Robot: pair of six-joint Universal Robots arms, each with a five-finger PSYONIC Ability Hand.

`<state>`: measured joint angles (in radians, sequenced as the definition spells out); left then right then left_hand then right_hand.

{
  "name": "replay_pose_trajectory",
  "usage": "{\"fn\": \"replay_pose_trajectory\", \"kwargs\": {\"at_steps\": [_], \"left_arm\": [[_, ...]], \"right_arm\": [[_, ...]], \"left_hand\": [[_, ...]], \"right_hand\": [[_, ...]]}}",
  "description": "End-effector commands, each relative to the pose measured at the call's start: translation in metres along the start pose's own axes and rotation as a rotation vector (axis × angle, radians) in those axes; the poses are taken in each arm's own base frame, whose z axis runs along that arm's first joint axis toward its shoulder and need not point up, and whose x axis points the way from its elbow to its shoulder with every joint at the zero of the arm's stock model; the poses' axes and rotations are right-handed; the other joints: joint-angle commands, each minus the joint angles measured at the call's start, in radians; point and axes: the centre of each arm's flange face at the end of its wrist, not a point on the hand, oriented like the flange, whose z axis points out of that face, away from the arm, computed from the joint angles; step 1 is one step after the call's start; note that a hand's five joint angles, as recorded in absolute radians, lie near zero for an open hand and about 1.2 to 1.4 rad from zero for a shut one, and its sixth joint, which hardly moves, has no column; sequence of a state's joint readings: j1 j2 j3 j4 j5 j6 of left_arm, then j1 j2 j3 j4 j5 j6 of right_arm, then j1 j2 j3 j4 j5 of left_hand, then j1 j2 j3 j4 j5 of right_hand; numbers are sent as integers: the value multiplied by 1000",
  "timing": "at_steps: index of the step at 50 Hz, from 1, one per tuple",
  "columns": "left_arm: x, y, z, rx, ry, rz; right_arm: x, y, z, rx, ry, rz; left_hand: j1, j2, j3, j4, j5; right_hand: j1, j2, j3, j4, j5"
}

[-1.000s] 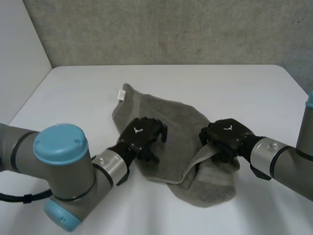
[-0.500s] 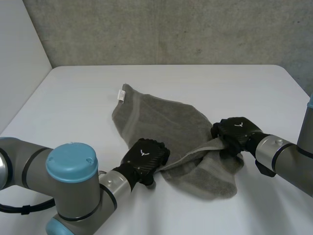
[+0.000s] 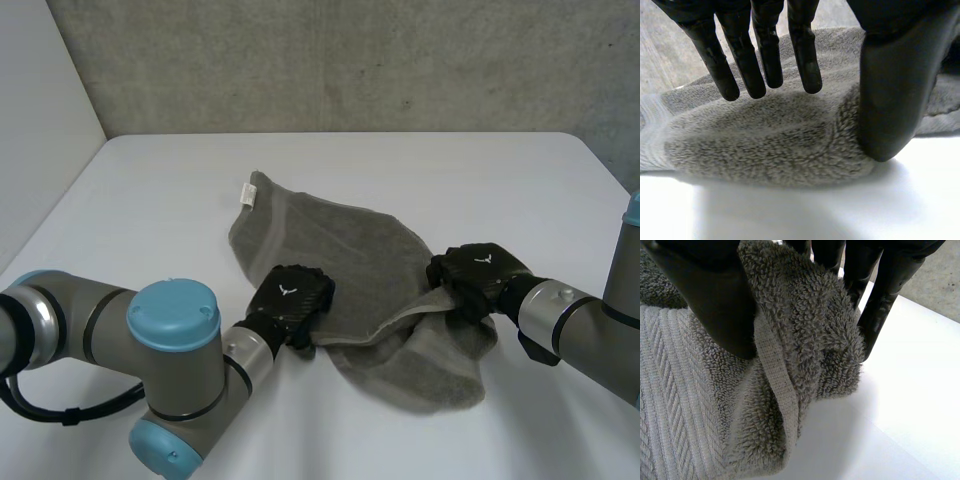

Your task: Fold the towel.

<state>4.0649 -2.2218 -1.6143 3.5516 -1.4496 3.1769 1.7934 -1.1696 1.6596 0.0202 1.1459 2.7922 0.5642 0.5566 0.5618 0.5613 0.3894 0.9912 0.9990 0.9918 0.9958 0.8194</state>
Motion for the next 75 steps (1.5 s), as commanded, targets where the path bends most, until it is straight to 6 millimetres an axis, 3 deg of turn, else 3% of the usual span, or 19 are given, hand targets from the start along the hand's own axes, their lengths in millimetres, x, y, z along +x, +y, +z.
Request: {"fn": "replay_pose_trajectory", "kwargs": {"at_steps": [1, 8, 15, 23, 28, 29, 37, 39, 41, 42, 46, 51, 54, 57, 59, 62, 65, 72, 75], "left_arm": [[2, 0, -1, -1, 12, -46], [-10, -11, 3, 33, -21, -63], [-54, -45, 0, 127, -136, -75], [-84, -98, -20, 310, -221, -58], [-82, -115, -29, 352, -215, -47], [-82, -115, -29, 352, -215, -47], [-77, -165, -56, 488, -212, -11], [-74, -204, -77, 594, -207, 18], [-71, -223, -87, 648, -200, 33], [-69, -241, -97, 693, -191, 51], [-69, -263, -107, 732, -168, 76], [-94, -241, -94, 587, -178, 70], [-108, -179, -59, 362, -174, -10], [-111, -158, -49, 296, -173, -35], [-116, -117, -32, 165, -175, -73], [-119, -94, -23, 90, -176, -70], [-122, -45, -8, -64, -182, 32], [-127, -23, -11, -145, -243, 110], [-128, -23, -14, -152, -283, 113]], "right_arm": [[0, 0, 0, 0, 0, 0], [4, -1, 0, 5, 11, 2], [7, -5, 1, 50, 39, 25], [8, -10, -3, 118, 75, 88], [4, -15, -3, 143, 42, 126], [5, -22, -6, 162, 40, 123], [5, -102, -57, 390, 28, 16], [4, -121, -70, 442, 21, -14], [2, -162, -100, 530, 14, -59], [2, -162, -100, 530, 14, -60], [0, -195, -124, 556, -8, -89], [3, -178, -92, 418, -58, -66], [-2, -148, -66, 263, -100, -92], [-10, -129, -49, 172, -143, -126], [-28, -94, -24, 25, -209, -191], [-41, -66, -6, -83, -205, -212], [-46, -52, 4, -92, -185, -224], [-50, -39, 6, -53, -168, -235], [-55, -37, 3, -47, -173, -222]], "left_hand": [[118, 126, 121, 121, 118], [831, 838, 833, 834, 831], [832, 840, 835, 835, 832], [832, 840, 835, 835, 832], [832, 840, 835, 835, 832], [832, 840, 835, 835, 832], [832, 840, 835, 835, 832], [832, 840, 835, 835, 832], [832, 840, 835, 835, 832], [832, 840, 835, 835, 832], [832, 840, 835, 835, 832], [832, 840, 835, 835, 832], [832, 840, 835, 835, 832], [832, 840, 835, 835, 832], [832, 840, 835, 835, 832], [832, 840, 835, 835, 832], [832, 840, 835, 835, 832], [827, 834, 829, 830, 827], [371, 378, 373, 374, 371]], "right_hand": [[-11, -19, -11, -15, -14], [7, -1, 6, 2, 4], [-25, -33, -26, -30, -28], [-463, -471, -463, -468, -466], [162, 155, 162, 158, 160], [403, 395, 402, 398, 400], [405, 397, 404, 400, 402], [405, 397, 404, 400, 402], [405, 397, 404, 400, 402], [405, 397, 404, 400, 402], [405, 397, 404, 400, 402], [405, 397, 404, 400, 402], [405, 397, 404, 400, 402], [405, 397, 404, 400, 402], [405, 397, 404, 400, 402], [405, 397, 404, 400, 402], [405, 397, 404, 400, 402], [405, 397, 404, 400, 402], [405, 397, 404, 400, 402]]}}
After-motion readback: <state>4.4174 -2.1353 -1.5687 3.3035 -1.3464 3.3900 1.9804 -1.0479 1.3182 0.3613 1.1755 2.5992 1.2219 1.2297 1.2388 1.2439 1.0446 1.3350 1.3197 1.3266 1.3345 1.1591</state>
